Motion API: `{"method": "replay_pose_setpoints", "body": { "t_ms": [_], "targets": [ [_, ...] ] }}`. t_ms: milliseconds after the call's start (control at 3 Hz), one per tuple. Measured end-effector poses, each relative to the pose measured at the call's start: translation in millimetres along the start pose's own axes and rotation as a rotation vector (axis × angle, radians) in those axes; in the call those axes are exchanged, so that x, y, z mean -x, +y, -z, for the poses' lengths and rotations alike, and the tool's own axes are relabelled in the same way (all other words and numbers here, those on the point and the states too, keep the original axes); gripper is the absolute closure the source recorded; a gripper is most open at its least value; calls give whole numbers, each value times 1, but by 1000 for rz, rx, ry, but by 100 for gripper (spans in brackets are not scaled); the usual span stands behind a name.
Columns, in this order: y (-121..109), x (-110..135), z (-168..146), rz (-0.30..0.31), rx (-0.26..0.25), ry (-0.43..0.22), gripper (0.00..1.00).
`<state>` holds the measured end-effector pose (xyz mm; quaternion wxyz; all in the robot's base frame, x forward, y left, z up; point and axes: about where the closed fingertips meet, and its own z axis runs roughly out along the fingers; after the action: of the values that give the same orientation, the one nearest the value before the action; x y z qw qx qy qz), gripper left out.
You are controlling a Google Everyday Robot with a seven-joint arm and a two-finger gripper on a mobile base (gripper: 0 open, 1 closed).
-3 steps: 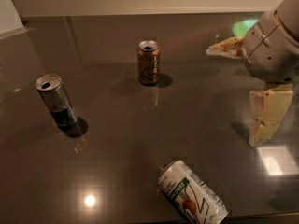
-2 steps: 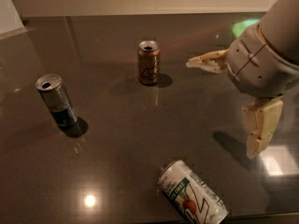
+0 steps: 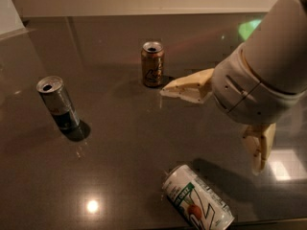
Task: Place 7up can upright
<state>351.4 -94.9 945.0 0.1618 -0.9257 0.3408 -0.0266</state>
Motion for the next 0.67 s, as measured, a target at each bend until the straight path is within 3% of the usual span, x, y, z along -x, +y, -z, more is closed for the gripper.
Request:
{"method": "replay_pose_setpoints", "body": {
  "t_ms": [667],
  "targets": [
    [2, 21, -9, 403, 64, -84, 0]
  ]
}}
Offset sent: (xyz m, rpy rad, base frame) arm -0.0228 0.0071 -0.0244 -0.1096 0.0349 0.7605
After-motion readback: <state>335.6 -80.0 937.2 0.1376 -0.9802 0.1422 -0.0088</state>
